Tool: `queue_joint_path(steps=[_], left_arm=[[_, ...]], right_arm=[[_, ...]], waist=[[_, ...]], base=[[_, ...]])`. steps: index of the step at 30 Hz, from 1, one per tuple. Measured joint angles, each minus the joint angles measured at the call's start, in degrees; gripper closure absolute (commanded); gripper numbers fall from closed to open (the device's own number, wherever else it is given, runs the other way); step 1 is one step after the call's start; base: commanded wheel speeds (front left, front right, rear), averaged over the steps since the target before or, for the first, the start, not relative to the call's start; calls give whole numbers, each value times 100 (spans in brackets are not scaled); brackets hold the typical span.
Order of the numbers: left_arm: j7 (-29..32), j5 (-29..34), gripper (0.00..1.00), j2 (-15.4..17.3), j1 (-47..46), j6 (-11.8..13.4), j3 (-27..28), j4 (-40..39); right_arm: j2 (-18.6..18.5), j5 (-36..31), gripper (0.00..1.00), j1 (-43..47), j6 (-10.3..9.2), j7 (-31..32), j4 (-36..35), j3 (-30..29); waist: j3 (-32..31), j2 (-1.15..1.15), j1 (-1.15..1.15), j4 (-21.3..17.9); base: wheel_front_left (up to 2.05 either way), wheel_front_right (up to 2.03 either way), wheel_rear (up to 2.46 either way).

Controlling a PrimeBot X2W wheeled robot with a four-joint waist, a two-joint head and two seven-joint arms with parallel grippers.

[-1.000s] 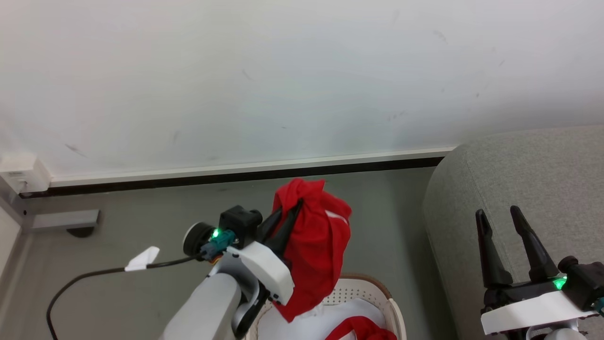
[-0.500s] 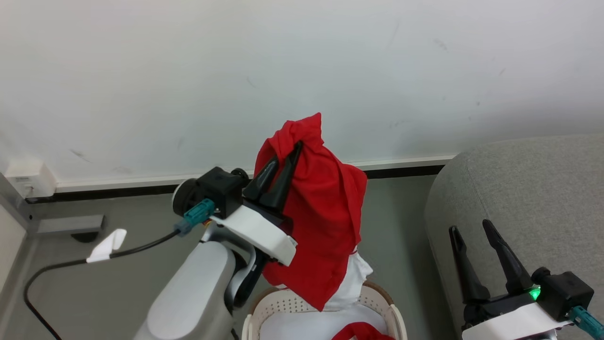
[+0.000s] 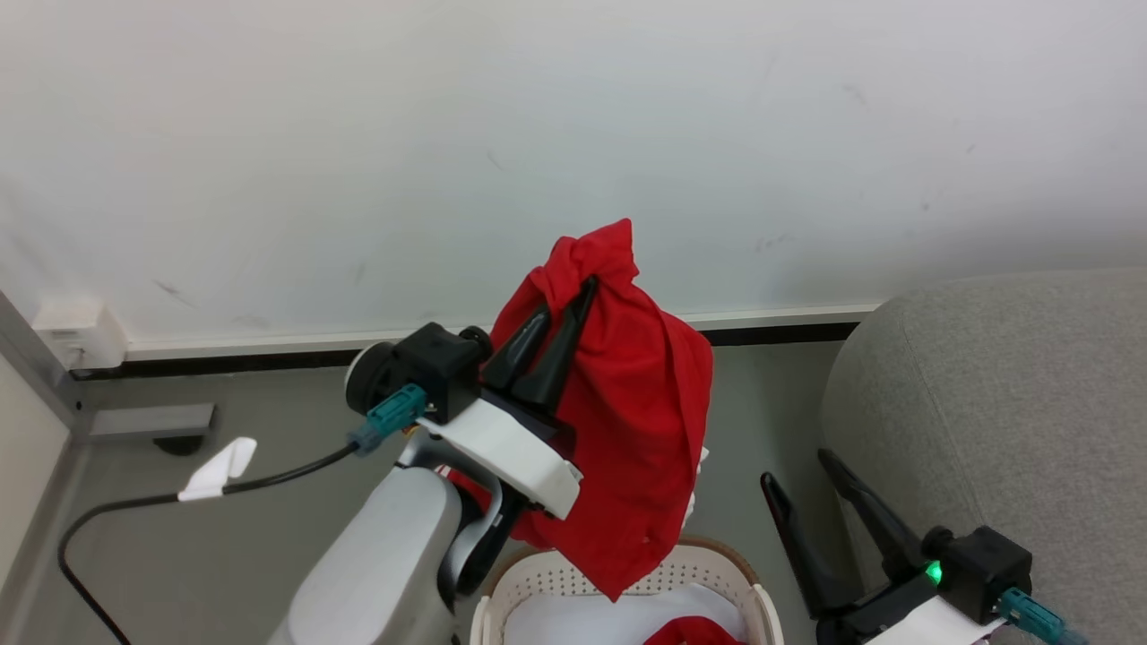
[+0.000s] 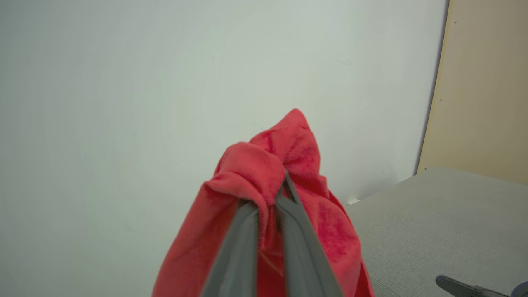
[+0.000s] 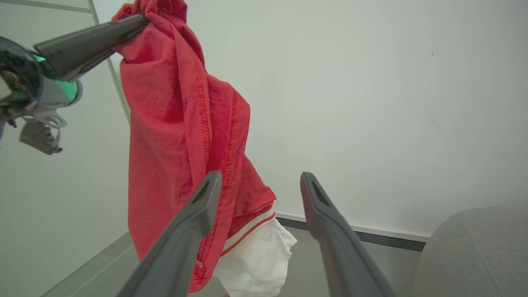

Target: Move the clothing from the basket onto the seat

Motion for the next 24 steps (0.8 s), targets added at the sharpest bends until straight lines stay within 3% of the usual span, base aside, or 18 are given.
queue_joint_path(steps=[5,10,20,24], left_arm=[[33,-9,100,-76,-12,-48,-197,10],[42,-51,100,-145,-29,-89,-407,11],[141,-97,100,-208,-35,-153,-769,-60],[192,-154,100,-241,-34,-160,-924,-126]], right_arm=[[-129,343,0,-376,0,0,439,766],[-94,1252,0,-781,0,0,946,1488],[-194,2390,0,-1518,0,0,1695,2494],[-210,2560,0,-1747,0,0,1735,2746]], waist=[[-13,0,0,182],[-31,0,0,379],[-90,0,0,821],[-127,0,1,1019]], base=[[0,0,0],[0,0,0],[0,0,0],[0,0,0]])
